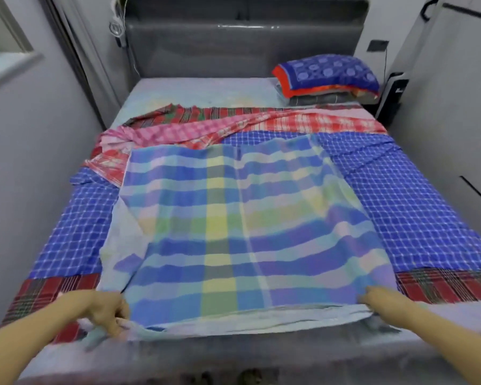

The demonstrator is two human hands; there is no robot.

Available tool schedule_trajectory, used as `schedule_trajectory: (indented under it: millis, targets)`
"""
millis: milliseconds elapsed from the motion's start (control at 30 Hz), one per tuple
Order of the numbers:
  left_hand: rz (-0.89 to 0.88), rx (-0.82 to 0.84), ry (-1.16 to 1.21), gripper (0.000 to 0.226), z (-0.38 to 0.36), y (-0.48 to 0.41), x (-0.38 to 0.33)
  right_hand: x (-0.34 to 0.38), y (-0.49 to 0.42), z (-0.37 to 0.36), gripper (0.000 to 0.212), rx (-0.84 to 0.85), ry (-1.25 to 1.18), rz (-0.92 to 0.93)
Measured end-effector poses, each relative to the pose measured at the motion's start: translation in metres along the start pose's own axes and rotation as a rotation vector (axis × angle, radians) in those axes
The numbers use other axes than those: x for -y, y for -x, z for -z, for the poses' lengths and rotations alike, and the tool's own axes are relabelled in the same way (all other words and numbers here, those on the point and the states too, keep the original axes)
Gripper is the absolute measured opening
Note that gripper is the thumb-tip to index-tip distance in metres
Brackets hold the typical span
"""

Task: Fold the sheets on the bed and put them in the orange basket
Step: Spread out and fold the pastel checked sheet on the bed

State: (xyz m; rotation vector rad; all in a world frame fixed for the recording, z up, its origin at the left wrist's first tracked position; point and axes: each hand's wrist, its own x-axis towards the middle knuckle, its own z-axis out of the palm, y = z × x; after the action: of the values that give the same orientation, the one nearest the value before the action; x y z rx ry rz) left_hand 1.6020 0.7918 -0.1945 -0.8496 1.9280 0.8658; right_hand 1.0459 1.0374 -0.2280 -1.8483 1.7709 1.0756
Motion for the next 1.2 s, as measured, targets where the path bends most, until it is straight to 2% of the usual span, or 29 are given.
schedule_trajectory:
  millis: [67, 100, 133, 200, 233, 267, 333, 467, 567, 700, 833, 933, 1000, 1067, 1200]
  targets:
    - [-0.005, 0.044, -0.058, 0.012, -0.040, -0.019, -0.003, 0.013, -0.004, -0.017, 0.040, 0.083, -0.012, -0.002]
    - [0.006, 0.076, -0.089, 0.020, -0.054, -0.027, -0.005, 0.016, -0.012, -0.028, 0.046, 0.070, -0.035, -0.040]
    - [0.050, 0.124, -0.111, 0.025, -0.067, -0.034, -0.008, 0.026, -0.014, -0.032, 0.048, -0.026, 0.005, -0.077]
    - [0.135, 0.207, -0.093, 0.031, -0.083, -0.044, -0.012, 0.052, -0.005, -0.010, 0.045, 0.118, 0.160, -0.035]
    - [0.175, 0.210, -0.065, 0.044, -0.087, -0.047, -0.013, 0.061, -0.008, -0.009, 0.047, 0.198, 0.183, 0.009]
    - [0.201, 0.182, -0.032, 0.052, -0.089, -0.048, -0.012, 0.069, -0.014, -0.004, 0.048, 0.323, 0.122, 0.008]
    - [0.224, 0.053, 0.090, 0.049, -0.085, -0.047, -0.010, 0.084, -0.022, 0.019, 0.051, 0.380, -0.042, 0.014]
    - [0.355, -0.270, 0.344, 0.033, -0.077, -0.043, 0.017, 0.130, -0.064, 0.071, 0.046, 0.108, -0.329, 0.054]
    - [0.488, -0.450, 0.539, 0.030, -0.081, -0.042, 0.047, 0.187, -0.097, 0.121, 0.040, -0.044, -0.498, 0.141]
    - [0.624, -0.672, 0.867, 0.019, -0.094, -0.051, 0.088, 0.269, -0.138, 0.192, 0.034, -0.148, -0.743, 0.210]
    - [0.689, -0.779, 1.153, 0.016, -0.102, -0.074, 0.133, 0.347, -0.177, 0.248, 0.034, -0.149, -1.014, 0.217]
    - [0.668, -0.826, 1.355, 0.016, -0.101, -0.102, 0.167, 0.403, -0.218, 0.273, 0.044, -0.114, -1.140, 0.167]
    - [0.615, -0.806, 1.466, 0.032, -0.100, -0.126, 0.194, 0.441, -0.253, 0.282, 0.057, -0.099, -1.190, 0.096]
    - [0.532, -0.771, 1.499, 0.038, -0.098, -0.152, 0.214, 0.473, -0.288, 0.286, 0.067, -0.089, -1.275, -0.016]
    - [0.316, -0.693, 1.588, 0.029, -0.094, -0.180, 0.221, 0.520, -0.335, 0.288, 0.079, -0.074, -1.386, -0.253]
